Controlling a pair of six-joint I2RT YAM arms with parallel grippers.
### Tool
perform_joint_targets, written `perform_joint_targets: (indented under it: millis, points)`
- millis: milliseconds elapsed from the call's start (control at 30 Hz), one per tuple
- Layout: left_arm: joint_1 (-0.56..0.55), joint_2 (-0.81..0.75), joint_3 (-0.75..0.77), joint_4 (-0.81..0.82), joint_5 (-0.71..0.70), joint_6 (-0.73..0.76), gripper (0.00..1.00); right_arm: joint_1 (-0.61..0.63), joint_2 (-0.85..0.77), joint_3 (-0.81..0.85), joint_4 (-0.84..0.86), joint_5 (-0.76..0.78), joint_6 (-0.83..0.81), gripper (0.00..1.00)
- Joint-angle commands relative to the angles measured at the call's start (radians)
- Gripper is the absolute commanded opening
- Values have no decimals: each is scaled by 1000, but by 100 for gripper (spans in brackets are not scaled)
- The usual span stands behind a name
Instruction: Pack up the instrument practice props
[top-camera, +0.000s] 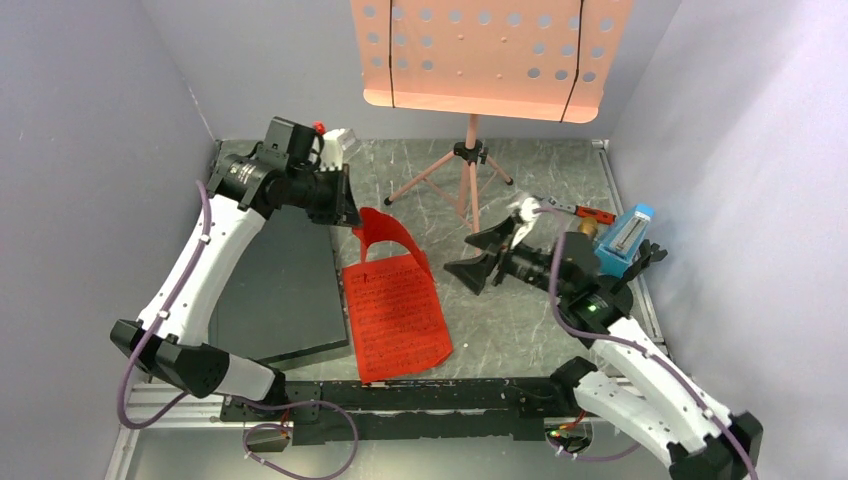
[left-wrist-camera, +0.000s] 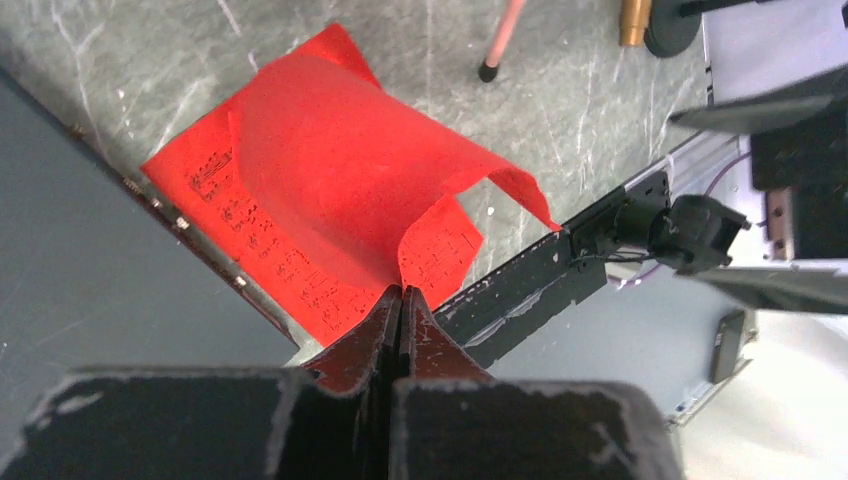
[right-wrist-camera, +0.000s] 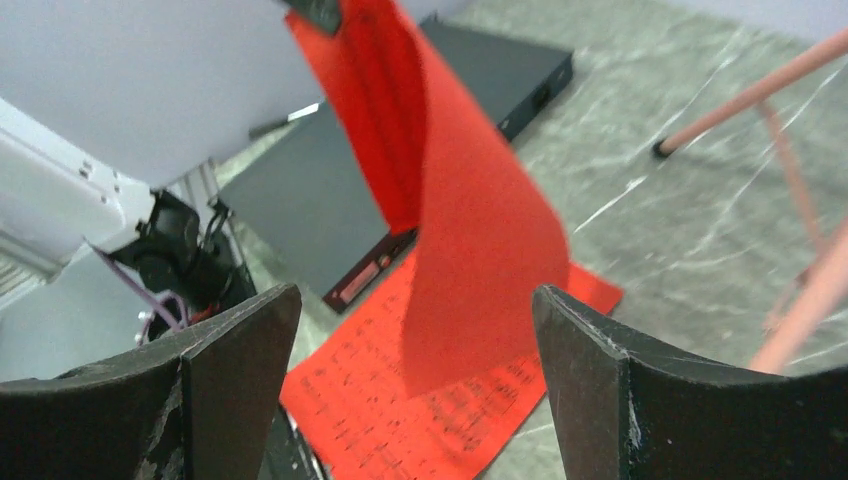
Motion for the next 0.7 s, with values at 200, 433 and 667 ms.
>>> perform_joint_targets:
  millis: [200,433,667]
  points:
    - [312,-87,-286,221,284,-67,3,206,155,-38,119,219,-12,89]
    - [518,-121,-443,314,337,-117,3,250,214,-48,125,282,-24,89]
    - [565,-157,-579,355,311,-153,3,287,264,-51,153,301,-34,89]
